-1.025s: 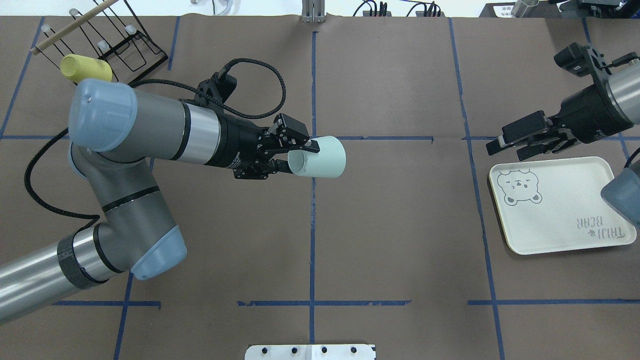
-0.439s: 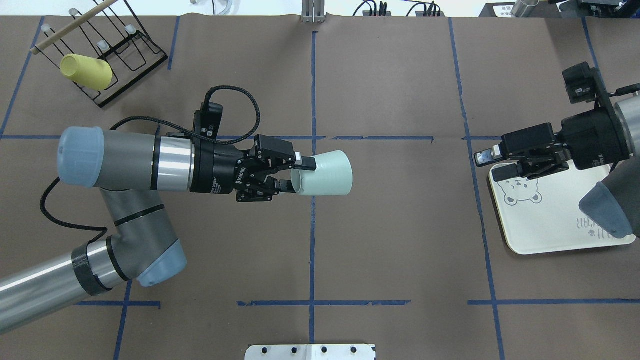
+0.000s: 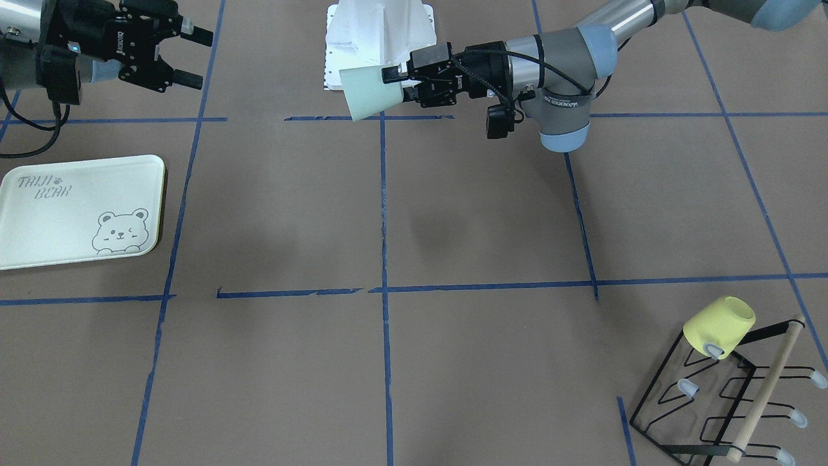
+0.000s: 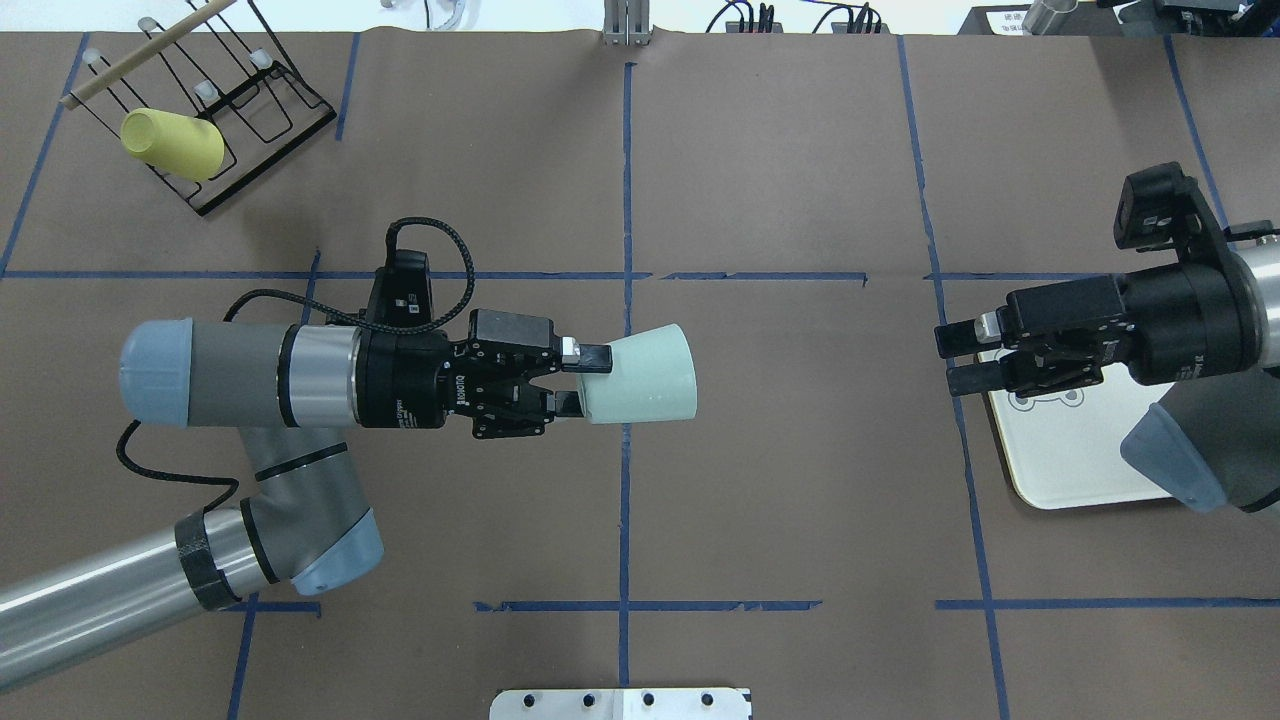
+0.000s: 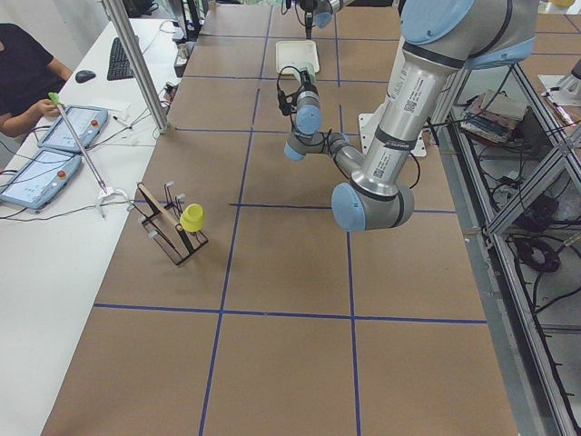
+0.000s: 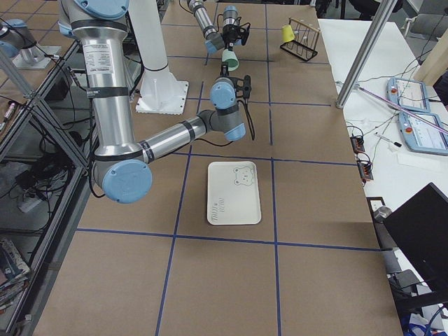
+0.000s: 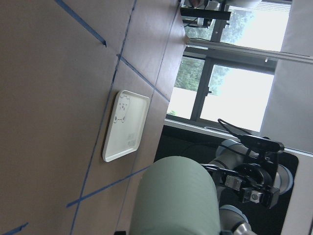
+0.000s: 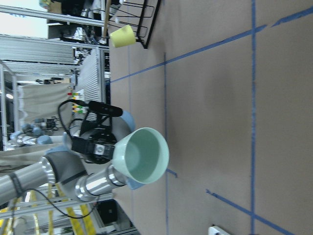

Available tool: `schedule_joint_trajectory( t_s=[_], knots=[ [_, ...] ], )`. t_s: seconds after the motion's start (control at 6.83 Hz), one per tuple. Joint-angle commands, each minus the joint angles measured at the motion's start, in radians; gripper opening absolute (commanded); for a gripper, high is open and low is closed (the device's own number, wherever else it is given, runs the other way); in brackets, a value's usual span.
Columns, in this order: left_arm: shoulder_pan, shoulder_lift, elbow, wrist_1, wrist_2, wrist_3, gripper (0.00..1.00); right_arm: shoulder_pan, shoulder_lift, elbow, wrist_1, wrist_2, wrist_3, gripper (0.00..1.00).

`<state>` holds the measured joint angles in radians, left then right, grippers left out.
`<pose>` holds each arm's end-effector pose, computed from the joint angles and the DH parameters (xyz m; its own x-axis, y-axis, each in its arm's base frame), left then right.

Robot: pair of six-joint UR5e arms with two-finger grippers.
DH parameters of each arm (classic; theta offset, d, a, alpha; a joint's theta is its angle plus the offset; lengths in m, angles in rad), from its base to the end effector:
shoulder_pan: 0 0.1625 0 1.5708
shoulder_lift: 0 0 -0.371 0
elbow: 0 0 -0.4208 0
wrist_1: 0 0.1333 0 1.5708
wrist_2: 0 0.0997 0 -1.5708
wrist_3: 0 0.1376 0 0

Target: Left arm grabs green cup and hands to right arm on tray

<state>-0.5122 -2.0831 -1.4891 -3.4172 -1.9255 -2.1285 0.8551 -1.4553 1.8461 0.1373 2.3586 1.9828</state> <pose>0.4791 -0.3675 0.1506 -0.6013 -0.2313 -0.7648 -0.1049 0.9718 -0.2114 -0.2784 -0.3747 0.2357 -0.3553 0.0219 0.9345 0.0127 0.9997 -0.0186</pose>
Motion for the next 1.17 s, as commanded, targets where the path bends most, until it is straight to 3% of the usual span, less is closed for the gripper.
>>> schedule_joint_trajectory(
  t_s=[0.0, 0.44, 1.03],
  knots=[
    [0.039, -0.011, 0.000, -0.045, 0.026, -0.008, 0.04, -0.089, 0.010, 0.001, 0.134, -0.161, 0.111, 0.99],
    [0.057, -0.031, -0.005, -0.063, 0.062, -0.014, 0.04, -0.256, 0.050, 0.016, 0.134, -0.378, 0.111, 0.99],
    [0.073, -0.046, -0.022, -0.071, 0.072, -0.060, 0.04, -0.284, 0.107, 0.002, 0.130, -0.401, 0.107, 0.99]
  ],
)
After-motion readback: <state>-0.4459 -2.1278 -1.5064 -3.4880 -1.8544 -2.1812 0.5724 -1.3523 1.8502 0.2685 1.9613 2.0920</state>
